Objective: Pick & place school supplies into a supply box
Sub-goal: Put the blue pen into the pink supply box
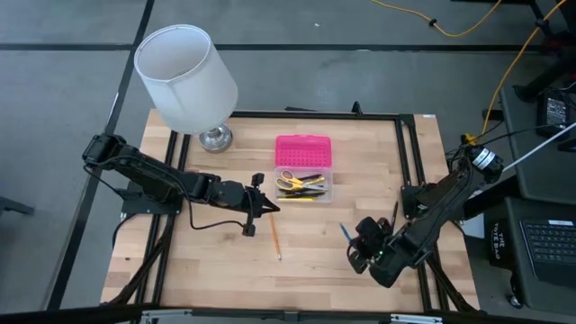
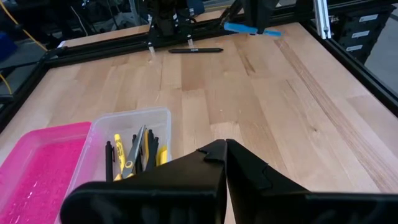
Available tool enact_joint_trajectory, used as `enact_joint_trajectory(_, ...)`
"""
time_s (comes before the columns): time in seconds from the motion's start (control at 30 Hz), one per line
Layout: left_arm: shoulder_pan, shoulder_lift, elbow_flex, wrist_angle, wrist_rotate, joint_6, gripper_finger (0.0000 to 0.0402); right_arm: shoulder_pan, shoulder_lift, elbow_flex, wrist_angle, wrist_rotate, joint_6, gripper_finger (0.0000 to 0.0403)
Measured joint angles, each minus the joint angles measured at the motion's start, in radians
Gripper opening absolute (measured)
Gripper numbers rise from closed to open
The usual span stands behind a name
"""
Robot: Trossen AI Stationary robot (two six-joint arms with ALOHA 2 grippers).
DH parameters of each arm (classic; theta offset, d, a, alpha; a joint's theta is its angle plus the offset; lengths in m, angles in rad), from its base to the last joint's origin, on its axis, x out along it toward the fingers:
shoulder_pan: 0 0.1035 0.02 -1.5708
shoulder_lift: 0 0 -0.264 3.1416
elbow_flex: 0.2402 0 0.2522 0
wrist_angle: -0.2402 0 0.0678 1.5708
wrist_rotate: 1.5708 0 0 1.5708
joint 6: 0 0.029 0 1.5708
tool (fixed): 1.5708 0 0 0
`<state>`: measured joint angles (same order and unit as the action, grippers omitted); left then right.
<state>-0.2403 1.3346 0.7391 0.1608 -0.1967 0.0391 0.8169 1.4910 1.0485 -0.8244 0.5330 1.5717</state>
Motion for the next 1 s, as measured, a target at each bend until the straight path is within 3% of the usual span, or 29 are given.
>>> enact_joint_trajectory(0.3,0.000,0.000,0.000,0.000,0.000,0.000,0.0004,-0.003,0.000,0.000,0.029,0.131,-0.084,0.0045)
enact_joint_trajectory(0.6,0.000,0.000,0.000,0.000,0.000,-0.040,0.0004,-0.064,0.000,0.000,0.155,0.243,-0.320,0.0045)
enact_joint_trajectory(1.0,0.000,0.000,0.000,-0.005,0.038,-0.089,0.0004,-0.293,-0.003,0.000,0.363,0.170,-0.846,0.0045)
